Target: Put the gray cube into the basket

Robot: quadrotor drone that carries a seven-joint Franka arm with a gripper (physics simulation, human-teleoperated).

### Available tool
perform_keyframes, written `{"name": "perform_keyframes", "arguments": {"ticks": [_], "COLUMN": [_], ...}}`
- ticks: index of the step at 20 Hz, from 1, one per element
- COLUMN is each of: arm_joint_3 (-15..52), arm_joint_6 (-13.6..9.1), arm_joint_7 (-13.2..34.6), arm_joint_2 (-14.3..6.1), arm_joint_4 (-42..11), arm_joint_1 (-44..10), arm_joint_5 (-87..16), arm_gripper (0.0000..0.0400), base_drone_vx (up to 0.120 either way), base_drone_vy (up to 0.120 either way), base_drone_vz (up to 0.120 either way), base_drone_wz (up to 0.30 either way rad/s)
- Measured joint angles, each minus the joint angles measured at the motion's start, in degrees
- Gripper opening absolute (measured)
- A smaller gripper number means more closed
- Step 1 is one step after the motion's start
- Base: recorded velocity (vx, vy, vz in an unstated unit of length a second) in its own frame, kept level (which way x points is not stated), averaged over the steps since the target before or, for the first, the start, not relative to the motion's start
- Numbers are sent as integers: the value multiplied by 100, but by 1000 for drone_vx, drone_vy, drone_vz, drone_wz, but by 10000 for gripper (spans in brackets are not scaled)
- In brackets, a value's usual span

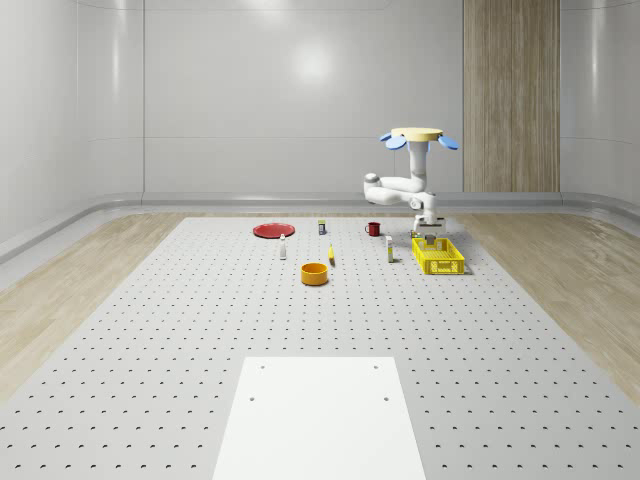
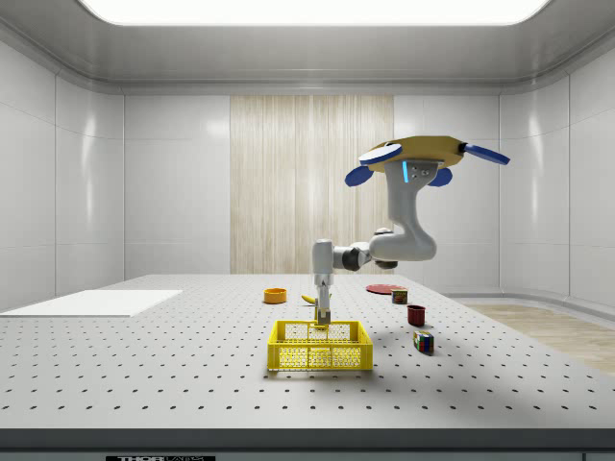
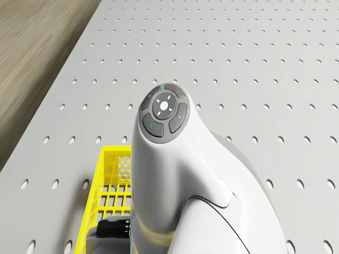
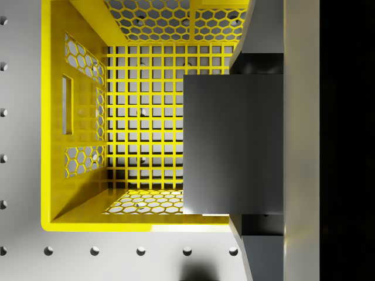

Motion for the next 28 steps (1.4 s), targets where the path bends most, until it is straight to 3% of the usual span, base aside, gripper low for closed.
{"name": "perform_keyframes", "arguments": {"ticks": [6,13,18,25,28], "arm_joint_3": [5,9,13,-256,-320], "arm_joint_6": [39,79,104,229,258], "arm_joint_7": [6,12,16,20,22], "arm_joint_2": [-41,-84,-112,-151,-158], "arm_joint_4": [1,3,4,51,64], "arm_joint_1": [-8,-16,-21,-56,-66], "arm_joint_5": [17,34,45,-199,-256], "arm_gripper": [250,250,250,250,323], "base_drone_vx": [80,0,0,0,0], "base_drone_vy": [0,69,0,0,0], "base_drone_vz": [-67,-17,-112,-6,0], "base_drone_wz": [0,0,0,0,0]}}
